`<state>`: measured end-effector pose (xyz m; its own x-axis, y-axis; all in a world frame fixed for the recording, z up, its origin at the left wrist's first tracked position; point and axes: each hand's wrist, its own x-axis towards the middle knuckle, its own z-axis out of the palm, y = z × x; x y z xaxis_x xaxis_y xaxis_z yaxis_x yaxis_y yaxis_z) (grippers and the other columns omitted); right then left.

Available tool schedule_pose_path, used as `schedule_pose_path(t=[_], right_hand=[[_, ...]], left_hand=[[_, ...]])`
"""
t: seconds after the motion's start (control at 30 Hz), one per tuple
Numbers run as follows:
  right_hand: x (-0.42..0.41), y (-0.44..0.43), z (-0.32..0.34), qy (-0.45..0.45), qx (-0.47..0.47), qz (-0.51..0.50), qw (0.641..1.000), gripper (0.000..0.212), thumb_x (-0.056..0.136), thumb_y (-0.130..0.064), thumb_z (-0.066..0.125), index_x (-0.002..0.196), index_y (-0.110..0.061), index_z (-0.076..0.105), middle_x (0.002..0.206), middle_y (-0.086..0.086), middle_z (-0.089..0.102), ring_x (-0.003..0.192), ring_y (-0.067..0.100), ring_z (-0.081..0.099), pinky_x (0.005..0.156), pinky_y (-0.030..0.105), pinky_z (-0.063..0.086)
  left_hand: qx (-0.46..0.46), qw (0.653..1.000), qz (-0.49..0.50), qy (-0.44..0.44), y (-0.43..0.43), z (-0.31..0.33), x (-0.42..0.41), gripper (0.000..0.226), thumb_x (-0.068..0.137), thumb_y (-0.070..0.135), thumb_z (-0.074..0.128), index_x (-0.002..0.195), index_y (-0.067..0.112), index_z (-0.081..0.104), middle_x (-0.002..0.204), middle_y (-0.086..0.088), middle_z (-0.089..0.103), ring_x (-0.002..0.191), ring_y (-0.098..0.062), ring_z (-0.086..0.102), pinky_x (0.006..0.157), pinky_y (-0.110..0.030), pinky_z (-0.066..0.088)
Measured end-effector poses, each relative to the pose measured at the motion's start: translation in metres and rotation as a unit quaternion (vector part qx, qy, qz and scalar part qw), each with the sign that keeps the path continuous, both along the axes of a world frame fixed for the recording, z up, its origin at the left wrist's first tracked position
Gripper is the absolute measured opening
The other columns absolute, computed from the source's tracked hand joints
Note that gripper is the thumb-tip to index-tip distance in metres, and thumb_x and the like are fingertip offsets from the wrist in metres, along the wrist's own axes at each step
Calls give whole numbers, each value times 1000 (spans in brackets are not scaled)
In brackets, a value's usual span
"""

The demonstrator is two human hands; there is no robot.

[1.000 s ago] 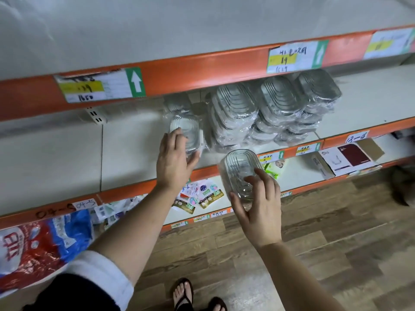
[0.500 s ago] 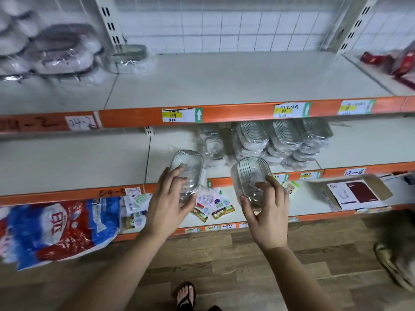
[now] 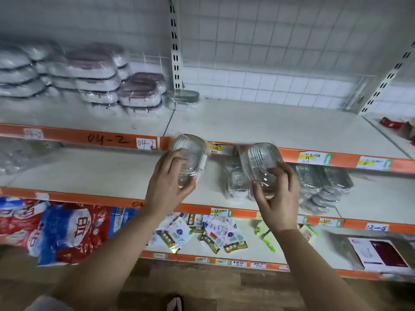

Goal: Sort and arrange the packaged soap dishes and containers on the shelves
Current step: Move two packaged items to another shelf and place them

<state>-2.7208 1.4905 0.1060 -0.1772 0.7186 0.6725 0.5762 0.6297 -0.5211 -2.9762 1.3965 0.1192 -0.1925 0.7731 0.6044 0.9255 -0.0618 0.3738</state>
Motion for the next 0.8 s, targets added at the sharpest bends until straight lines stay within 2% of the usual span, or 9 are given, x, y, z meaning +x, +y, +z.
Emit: schedule_pose_path(t=[0.07,0.2,0.33,0.43,0.5,0.63,0.7,0.8], right_hand=[[-14,14,12,1,-7,16,1000,41,85,-40,60,111,-8,59,127,12,51,118,29,47,99,41,41],[-47,45,30,-37,22,34,998,40,84,-40,60,108,-8,60,123,12,53,116,31,50,98,42,42],[-78,73,40,-66,34,27,997,41,82,-38,60,106,-5,62,119,16,56,112,33,51,97,40,39],[-100,93,45,-93,14,27,995,44,82,-41,55,107,-5,62,119,15,57,113,33,49,98,40,38],[-110,103,47,-108,-11,27,994,47,81,-42,50,108,-6,62,118,14,58,114,34,47,99,39,36],[-127,121,51,-126,-56,38,990,43,81,-35,48,108,-5,61,112,10,60,114,36,45,101,38,33],[-134,129,51,-137,-69,37,987,39,79,-26,49,109,-3,61,111,11,61,116,39,45,106,41,32],[-142,140,51,-165,-103,17,981,46,74,-18,42,114,-4,60,119,11,61,127,41,43,111,48,28]], left_hand=[[-7,1000,18,-2,8,11,-20,38,81,29,69,108,4,58,130,-11,52,119,-26,50,96,-33,44],[-16,1000,21,-7,29,29,-61,41,79,26,75,110,5,59,129,-11,50,118,-22,51,93,-26,41],[-53,998,-7,-29,54,39,-92,40,78,23,75,110,6,58,124,-9,49,109,-24,54,88,-34,48],[-73,995,-14,-60,73,44,-114,38,76,21,72,109,9,58,117,-5,53,107,-24,54,88,-36,46],[-92,995,-5,-46,85,47,-123,37,76,26,62,110,12,57,116,-3,56,113,-25,49,94,-37,40],[-137,990,4,-16,106,53,-140,52,72,29,42,121,20,57,127,3,58,128,-22,39,103,-40,33],[-150,988,-21,-14,114,53,-148,55,74,30,43,126,20,56,132,2,57,128,-21,41,105,-38,34],[-161,986,-43,28,126,50,-155,49,82,48,59,124,22,56,131,3,57,122,-19,47,101,-32,38]])
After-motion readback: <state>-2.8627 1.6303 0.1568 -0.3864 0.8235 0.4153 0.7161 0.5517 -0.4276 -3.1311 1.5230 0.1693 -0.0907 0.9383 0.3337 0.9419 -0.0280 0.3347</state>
